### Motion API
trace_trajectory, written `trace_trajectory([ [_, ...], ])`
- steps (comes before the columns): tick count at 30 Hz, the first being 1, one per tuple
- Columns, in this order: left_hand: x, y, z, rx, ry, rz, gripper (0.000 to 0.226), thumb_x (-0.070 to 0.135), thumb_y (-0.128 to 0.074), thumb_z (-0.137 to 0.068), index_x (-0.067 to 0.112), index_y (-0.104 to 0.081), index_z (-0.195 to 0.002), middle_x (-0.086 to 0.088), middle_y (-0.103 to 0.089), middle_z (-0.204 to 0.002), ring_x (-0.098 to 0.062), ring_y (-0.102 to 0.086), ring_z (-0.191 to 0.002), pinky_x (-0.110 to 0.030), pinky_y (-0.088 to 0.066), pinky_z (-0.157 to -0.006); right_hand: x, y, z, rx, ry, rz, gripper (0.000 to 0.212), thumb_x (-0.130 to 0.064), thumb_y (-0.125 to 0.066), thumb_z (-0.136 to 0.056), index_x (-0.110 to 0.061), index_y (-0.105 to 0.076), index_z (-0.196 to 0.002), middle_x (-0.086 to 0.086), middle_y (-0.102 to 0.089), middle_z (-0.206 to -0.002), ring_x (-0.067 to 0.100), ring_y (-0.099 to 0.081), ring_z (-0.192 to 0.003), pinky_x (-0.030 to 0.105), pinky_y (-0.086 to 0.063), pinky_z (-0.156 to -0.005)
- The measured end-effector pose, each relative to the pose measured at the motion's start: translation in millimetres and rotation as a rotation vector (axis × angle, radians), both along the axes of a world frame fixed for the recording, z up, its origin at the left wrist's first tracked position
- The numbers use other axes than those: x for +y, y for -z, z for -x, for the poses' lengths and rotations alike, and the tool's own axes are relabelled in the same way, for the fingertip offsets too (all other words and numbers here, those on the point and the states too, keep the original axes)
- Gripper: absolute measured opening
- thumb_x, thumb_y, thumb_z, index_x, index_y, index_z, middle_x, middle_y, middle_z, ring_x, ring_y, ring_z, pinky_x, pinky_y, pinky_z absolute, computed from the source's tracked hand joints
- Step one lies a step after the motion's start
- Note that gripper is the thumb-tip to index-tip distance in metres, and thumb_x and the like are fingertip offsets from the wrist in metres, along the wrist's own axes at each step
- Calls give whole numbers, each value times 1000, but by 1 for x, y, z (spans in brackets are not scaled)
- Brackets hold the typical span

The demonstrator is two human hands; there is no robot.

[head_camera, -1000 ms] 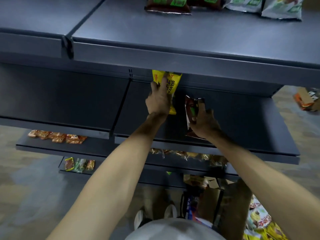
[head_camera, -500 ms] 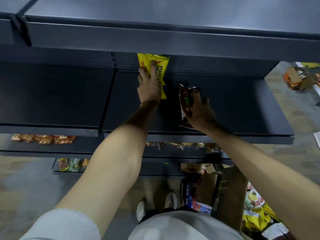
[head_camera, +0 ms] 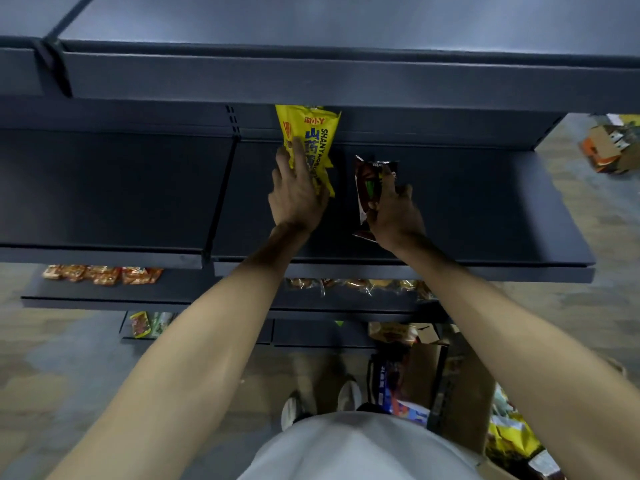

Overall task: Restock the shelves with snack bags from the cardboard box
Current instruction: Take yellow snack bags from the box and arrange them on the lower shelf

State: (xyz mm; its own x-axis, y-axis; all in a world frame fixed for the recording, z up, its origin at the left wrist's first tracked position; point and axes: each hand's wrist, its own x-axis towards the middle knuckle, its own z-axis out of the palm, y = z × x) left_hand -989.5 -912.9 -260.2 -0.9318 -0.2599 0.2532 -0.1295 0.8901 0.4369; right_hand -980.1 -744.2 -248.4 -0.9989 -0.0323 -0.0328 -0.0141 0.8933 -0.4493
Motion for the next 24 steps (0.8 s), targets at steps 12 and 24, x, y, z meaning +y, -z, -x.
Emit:
trace_trajectory([
  [12, 9, -17, -86, -6, 135, 1, 62, 31, -64, -84, 11, -41, -137, -9, -45, -132, -31, -52, -115, -44, -49, -84, -11, -20, -44, 138, -28, 48, 79, -20, -62, -87, -29, -17, -151, 15, -42, -127, 40, -56, -105, 48, -52, -80],
  [24, 5, -154, -161, 377, 367, -153, 50, 31, -62, -88, 20, -50, -135, 10, -61, -114, -7, -61, -96, -28, -55, -75, -18, -139, -165, 531, -21, 302, 80, -40, -68, -86, -40, -20, -150, -10, -43, -118, 3, -55, -88, 16, -53, -65],
])
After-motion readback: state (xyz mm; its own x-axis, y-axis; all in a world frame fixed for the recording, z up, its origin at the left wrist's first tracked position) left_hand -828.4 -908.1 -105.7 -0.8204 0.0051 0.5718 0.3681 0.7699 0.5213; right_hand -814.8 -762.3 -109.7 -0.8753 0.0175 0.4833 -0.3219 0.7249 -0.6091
